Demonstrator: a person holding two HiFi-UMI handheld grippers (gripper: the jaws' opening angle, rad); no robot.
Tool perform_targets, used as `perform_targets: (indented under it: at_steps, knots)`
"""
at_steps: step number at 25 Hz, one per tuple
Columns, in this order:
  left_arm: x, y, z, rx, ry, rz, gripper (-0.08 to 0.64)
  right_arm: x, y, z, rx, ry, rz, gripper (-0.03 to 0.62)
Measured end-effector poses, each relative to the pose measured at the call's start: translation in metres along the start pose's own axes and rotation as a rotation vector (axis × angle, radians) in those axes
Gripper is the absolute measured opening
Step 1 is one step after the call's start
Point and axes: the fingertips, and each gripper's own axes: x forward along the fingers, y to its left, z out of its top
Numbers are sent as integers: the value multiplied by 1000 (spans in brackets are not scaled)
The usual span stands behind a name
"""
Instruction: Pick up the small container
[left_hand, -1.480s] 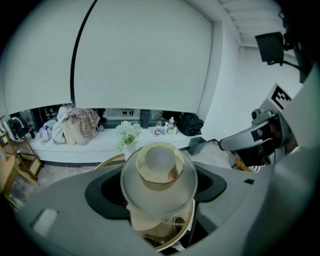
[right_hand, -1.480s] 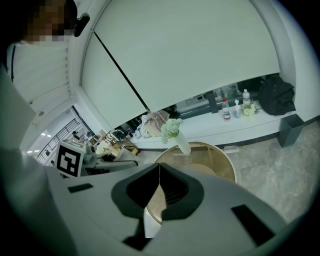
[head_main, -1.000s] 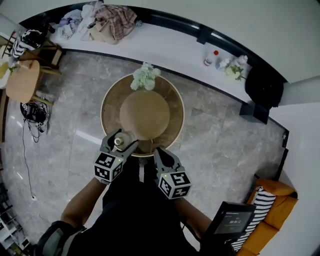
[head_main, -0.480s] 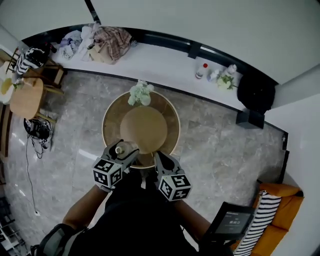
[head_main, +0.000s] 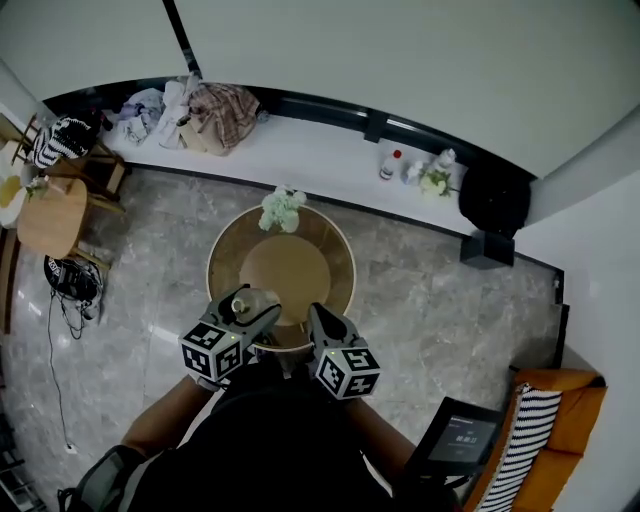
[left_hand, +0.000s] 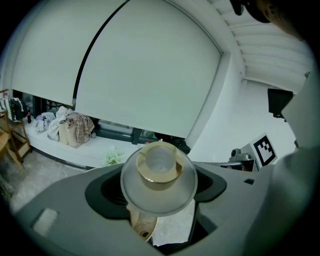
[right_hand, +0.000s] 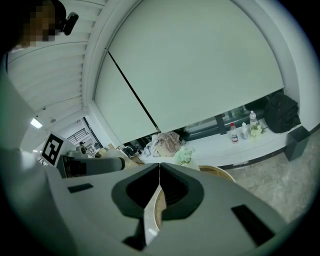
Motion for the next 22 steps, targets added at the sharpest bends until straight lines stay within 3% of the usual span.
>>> perform_targets:
  at_steps: [16, 22]
  knots:
    - [-32, -1, 51, -9, -165, -43, 332, 5, 26, 59, -44, -145, -7, 6]
    - [-36, -5, 72, 22, -206, -63, 332, 8, 39, 77, -146, -173, -3, 6]
